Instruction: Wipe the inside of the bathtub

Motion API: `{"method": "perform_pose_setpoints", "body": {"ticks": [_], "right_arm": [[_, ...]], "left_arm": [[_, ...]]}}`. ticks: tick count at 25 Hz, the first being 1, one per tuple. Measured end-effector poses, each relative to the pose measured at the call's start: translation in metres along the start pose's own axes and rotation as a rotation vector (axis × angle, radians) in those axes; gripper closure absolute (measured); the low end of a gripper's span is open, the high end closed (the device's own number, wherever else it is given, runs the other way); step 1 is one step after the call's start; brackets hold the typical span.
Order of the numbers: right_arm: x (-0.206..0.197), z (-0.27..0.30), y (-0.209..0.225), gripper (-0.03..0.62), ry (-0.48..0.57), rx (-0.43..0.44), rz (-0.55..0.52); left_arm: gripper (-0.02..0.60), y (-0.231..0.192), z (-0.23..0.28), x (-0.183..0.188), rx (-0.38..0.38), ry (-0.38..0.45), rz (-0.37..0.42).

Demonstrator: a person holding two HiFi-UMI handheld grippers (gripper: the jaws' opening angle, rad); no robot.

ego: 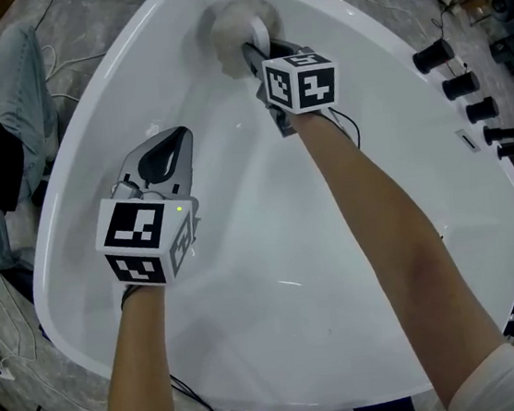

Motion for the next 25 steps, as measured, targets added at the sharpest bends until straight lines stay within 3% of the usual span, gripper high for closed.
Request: {"method": "perform_pose_setpoints", "body": {"ticks": [25], "right_arm": [[-0.092, -0.004, -0.003, 0.504, -0.066, -0.04, 0.098]], "left_arm": [[0.577, 0.01, 0.012, -0.03, -0.028, -0.049, 0.022]]}}
Point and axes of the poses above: the fingertips, and each gripper's own axes: z forward along the fingers, y to its right, x out of its top, the point moved 8 cm from there along -z, backward along the fingers, and after that the axes turned 6 degrees about -z, right-handed, at the moved point
